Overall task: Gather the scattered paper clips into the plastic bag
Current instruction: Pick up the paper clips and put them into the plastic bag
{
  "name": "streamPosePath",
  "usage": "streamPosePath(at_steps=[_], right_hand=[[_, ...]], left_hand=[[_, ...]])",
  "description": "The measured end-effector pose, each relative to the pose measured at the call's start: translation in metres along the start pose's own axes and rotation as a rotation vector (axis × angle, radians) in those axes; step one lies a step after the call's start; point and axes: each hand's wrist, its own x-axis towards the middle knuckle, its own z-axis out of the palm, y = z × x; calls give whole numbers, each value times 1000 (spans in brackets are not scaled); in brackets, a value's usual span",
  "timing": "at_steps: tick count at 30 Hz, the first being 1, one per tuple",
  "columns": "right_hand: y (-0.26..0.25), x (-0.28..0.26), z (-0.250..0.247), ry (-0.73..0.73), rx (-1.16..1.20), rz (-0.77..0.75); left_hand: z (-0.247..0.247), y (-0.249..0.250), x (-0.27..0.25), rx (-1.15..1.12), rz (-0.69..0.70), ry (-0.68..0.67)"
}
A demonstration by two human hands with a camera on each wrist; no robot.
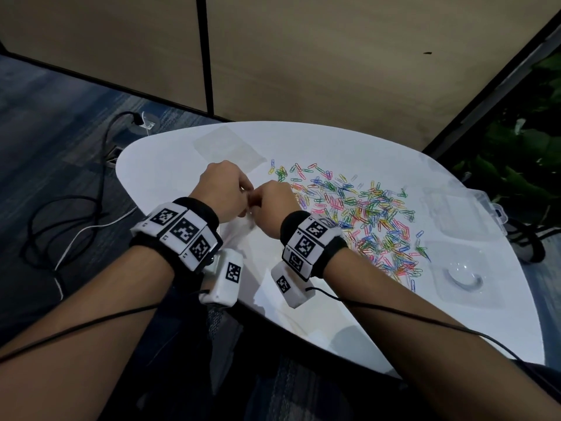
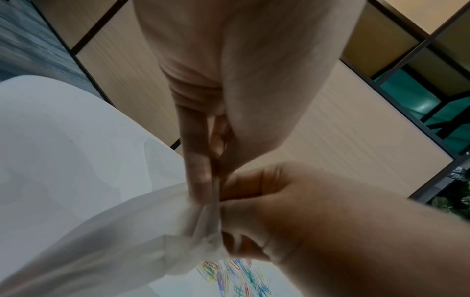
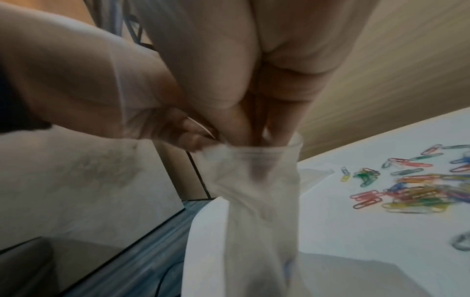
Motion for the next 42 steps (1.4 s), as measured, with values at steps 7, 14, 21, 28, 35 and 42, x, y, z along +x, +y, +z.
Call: streamPosePath(at_steps=[7, 14, 21, 28, 35, 42], right_hand=[[40, -14, -26, 137, 596, 40], [126, -29, 30, -329, -587, -257], [180, -25, 38, -153, -768, -150], [167, -2, 20, -97, -567, -210], [172, -1, -10, 71, -232, 147], [172, -12, -49, 300, 485, 377]], left_hand=[[-7, -7, 5, -41, -62, 63], [-3, -5, 7, -45, -86, 36], [0, -1, 2, 9, -67, 35], [13, 9, 2, 75, -40, 5], [25, 12, 5, 100, -40, -45], [33, 17, 3, 81, -33, -95]])
